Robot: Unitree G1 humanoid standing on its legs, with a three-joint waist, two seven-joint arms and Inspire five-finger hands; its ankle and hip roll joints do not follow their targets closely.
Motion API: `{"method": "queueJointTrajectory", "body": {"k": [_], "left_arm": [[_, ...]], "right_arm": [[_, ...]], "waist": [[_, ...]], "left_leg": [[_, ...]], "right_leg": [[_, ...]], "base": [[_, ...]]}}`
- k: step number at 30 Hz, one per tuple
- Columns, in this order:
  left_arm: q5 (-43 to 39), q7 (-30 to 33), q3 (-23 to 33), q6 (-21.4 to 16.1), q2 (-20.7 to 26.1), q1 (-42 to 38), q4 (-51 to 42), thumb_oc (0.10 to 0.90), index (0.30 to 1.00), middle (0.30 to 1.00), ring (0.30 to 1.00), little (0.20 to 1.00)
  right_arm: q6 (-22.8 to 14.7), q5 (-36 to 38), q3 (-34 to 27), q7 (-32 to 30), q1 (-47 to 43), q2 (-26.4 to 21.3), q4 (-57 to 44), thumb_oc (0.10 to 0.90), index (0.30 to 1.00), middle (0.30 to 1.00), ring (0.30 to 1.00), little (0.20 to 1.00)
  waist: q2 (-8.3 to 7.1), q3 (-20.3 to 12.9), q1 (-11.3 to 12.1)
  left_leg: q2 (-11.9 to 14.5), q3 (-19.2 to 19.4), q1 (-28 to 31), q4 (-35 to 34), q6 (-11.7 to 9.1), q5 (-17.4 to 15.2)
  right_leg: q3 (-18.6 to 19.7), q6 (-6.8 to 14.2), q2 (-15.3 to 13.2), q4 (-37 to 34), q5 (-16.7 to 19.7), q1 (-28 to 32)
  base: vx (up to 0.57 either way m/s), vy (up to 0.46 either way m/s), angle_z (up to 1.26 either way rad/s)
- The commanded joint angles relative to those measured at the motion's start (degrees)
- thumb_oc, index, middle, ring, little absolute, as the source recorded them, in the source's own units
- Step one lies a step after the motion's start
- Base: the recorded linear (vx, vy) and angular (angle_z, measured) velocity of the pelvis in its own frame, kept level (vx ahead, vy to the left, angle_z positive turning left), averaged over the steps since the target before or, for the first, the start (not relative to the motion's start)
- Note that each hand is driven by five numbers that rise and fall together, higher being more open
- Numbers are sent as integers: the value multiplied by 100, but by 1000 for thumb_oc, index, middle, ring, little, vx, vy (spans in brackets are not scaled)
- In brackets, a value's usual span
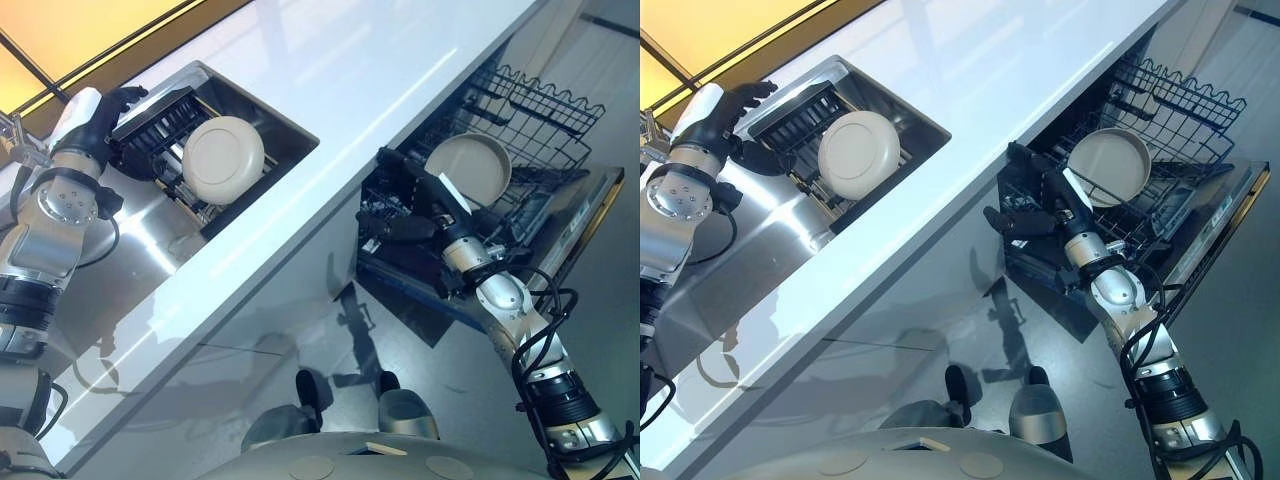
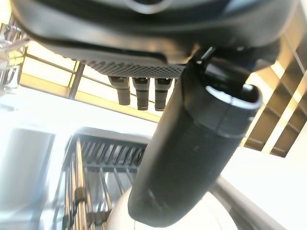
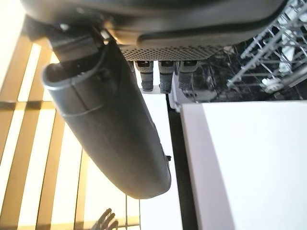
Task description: Pick up plates and place into dishwasher.
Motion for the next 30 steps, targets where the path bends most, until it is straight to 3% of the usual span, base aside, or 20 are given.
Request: {"method": "queueJointTrajectory", "body": {"k": [1, 4, 10, 25, 30], "left_arm": [[185, 196, -213, -260, 552, -1095, 405, 800, 900, 900, 900, 900], [404, 151, -524, -356, 559, -1381, 599, 800, 900, 900, 900, 900], [694, 77, -1065, -339, 618, -1902, 589, 800, 900, 900, 900, 900], [1369, -126, -1490, -440, 454, -2107, 662, 800, 900, 900, 900, 900], [1683, 164, -1676, -357, 407, -2324, 622, 800, 900, 900, 900, 900]], "right_arm": [[-263, -139, 853, 991, -324, -266, -920, 800, 900, 900, 900, 900], [-164, -133, 1059, 1277, -492, -387, -849, 800, 900, 900, 900, 900], [-53, -123, 1239, 1152, -617, -528, -733, 800, 900, 900, 900, 900], [-225, 231, 1105, 1417, -756, -672, -782, 800, 900, 900, 900, 900], [-137, 205, 1149, 1373, -856, -655, -747, 800, 900, 900, 900, 900]], "waist": [[86, -642, 135], [85, -592, 148], [107, -462, 149], [169, -168, -43], [208, -107, -86]], "left_leg": [[-666, -49, -11, 447, 244, -1001], [-696, -51, -51, 499, 254, -1014], [-766, -86, -207, 586, 282, -1005], [-802, 70, -364, 634, 292, -968], [-825, 95, -376, 640, 288, -959]], "right_leg": [[-199, 242, 211, 446, -74, -534], [-217, 267, 163, 525, -82, -594], [-237, 314, 83, 657, -56, -797], [-88, 380, 32, 866, 58, -1132], [-55, 378, 18, 918, 96, -1195]], "base": [[41, 61, -5], [59, 71, -5], [36, 58, -6], [15, 64, -2], [14, 21, 2]]}}
